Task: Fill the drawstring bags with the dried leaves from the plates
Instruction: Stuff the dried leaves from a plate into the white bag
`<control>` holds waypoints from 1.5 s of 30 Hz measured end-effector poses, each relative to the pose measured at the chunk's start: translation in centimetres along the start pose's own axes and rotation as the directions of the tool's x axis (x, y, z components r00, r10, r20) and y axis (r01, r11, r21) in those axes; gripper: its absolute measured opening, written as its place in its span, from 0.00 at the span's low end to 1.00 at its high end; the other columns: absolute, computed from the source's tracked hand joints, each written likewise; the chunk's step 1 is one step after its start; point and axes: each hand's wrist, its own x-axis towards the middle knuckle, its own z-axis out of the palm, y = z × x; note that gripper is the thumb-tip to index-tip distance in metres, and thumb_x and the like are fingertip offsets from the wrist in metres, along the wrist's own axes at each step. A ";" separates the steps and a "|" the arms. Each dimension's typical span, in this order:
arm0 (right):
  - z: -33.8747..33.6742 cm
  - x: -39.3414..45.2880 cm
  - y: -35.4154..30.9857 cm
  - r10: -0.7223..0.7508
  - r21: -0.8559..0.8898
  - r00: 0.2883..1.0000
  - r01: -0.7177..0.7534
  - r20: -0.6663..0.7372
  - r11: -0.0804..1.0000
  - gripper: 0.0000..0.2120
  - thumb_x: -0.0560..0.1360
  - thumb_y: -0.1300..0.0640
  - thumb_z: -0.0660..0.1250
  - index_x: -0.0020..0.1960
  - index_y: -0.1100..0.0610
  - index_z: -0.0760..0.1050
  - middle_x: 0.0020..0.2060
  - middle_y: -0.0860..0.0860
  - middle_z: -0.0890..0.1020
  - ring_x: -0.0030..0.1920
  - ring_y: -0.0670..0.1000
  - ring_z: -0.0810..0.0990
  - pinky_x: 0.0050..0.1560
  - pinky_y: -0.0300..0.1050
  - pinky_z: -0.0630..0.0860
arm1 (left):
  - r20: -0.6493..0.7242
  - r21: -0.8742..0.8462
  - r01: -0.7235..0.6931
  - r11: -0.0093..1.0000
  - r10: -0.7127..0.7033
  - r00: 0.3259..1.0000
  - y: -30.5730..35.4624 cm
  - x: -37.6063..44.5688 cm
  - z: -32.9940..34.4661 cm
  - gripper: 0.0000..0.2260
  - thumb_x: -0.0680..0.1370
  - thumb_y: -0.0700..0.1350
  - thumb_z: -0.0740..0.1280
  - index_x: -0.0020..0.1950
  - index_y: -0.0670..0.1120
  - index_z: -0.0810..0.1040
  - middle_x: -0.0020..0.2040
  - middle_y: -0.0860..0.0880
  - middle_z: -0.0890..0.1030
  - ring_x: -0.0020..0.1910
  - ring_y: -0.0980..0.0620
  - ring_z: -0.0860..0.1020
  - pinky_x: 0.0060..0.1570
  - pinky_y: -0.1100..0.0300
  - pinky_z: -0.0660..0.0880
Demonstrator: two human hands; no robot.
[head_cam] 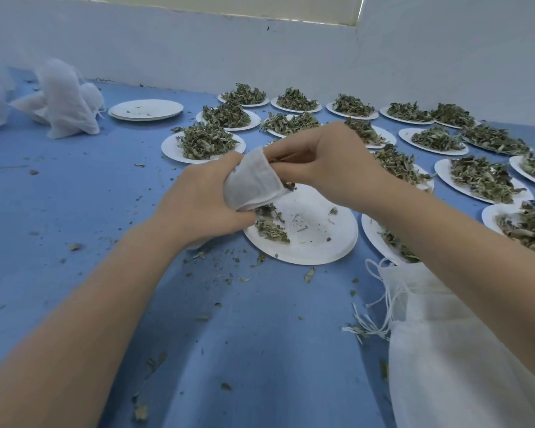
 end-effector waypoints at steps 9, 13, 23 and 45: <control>-1.4 0.9 -0.5 0.049 0.064 0.902 -0.085 0.430 0.994 0.17 0.75 0.67 0.66 0.60 0.53 0.78 0.52 0.45 0.83 0.52 0.43 0.82 0.57 0.35 0.75 | -0.061 -0.046 0.015 0.999 -0.018 0.998 -0.6 0.2 0.3 0.21 0.60 0.53 0.69 0.51 0.52 0.75 0.40 0.56 0.78 0.40 0.61 0.72 0.40 0.73 0.67; -0.8 1.0 -0.3 0.034 -0.037 0.973 -0.027 0.228 0.999 0.15 0.71 0.67 0.70 0.52 0.51 0.82 0.46 0.46 0.85 0.44 0.42 0.83 0.49 0.35 0.78 | -0.022 -0.050 0.027 0.998 -0.028 0.999 -0.3 0.1 0.1 0.18 0.59 0.53 0.69 0.48 0.53 0.74 0.38 0.56 0.77 0.41 0.63 0.73 0.34 0.68 0.68; 0.0 1.1 -0.4 -0.025 -0.282 0.963 0.103 0.267 0.954 0.08 0.74 0.58 0.69 0.48 0.46 0.82 0.28 0.40 0.77 0.27 0.38 0.72 0.32 0.26 0.66 | -0.041 -0.201 0.038 0.979 -0.047 0.998 1.3 0.0 0.9 0.13 0.63 0.46 0.76 0.40 0.55 0.73 0.35 0.56 0.76 0.36 0.61 0.72 0.32 0.67 0.66; -2.4 0.2 0.2 0.016 -0.090 0.988 -0.002 0.156 0.996 0.07 0.74 0.61 0.68 0.49 0.61 0.83 0.41 0.57 0.84 0.43 0.56 0.82 0.45 0.50 0.80 | -0.041 0.088 -0.036 0.995 0.040 0.998 1.4 0.0 -0.6 0.30 0.60 0.54 0.70 0.61 0.51 0.71 0.49 0.51 0.78 0.44 0.48 0.75 0.42 0.54 0.73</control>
